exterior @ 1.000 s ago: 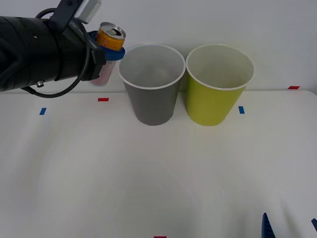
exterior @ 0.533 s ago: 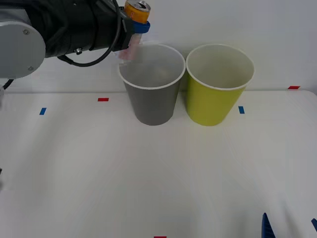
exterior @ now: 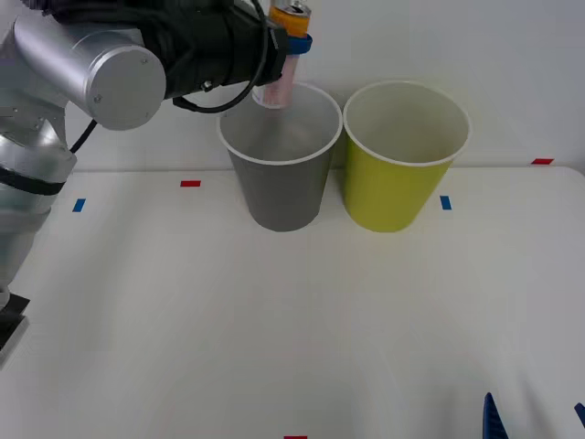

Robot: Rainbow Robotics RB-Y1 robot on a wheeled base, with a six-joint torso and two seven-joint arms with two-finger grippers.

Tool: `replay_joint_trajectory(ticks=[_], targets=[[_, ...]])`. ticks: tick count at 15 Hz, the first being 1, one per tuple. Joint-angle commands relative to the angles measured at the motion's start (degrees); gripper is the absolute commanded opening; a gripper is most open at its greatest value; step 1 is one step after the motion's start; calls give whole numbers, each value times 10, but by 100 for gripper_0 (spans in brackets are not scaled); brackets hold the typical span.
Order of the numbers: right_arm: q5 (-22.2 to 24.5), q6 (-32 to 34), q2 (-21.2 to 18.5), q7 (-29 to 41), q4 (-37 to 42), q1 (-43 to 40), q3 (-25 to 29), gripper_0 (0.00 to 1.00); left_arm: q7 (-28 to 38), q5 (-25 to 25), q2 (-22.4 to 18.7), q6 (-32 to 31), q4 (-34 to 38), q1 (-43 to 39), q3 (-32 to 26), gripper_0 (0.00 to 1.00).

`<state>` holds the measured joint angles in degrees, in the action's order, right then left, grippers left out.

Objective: Put cans in the gray bin and PET bottles in the light green bin.

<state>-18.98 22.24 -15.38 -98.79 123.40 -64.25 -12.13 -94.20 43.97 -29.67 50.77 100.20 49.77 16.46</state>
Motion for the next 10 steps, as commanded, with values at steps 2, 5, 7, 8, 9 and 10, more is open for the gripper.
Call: replay_joint_trajectory(ticks=[2, 5, 7, 8, 9, 10], targets=[[0, 0, 0, 0, 0, 0, 0, 100, -14, 0, 26, -39, -47, 0, 3, 0], [0, 0, 0, 0, 0, 0, 0, 100, -17, -5, 28, -109, -91, 1, 37, 0], [0, 0, 0, 0, 0, 0, 0, 100, -17, -5, 29, -110, -94, 1, 37, 0], [0, 0, 0, 0, 0, 0, 0, 100, -17, -7, 29, -110, -94, 0, 37, 0], [0, 0, 0, 0, 0, 0, 0, 100, -17, -7, 29, -110, -94, 0, 37, 9], [0, 0, 0, 0, 0, 0, 0, 100, -17, -7, 29, -110, -94, 0, 37, 71]])
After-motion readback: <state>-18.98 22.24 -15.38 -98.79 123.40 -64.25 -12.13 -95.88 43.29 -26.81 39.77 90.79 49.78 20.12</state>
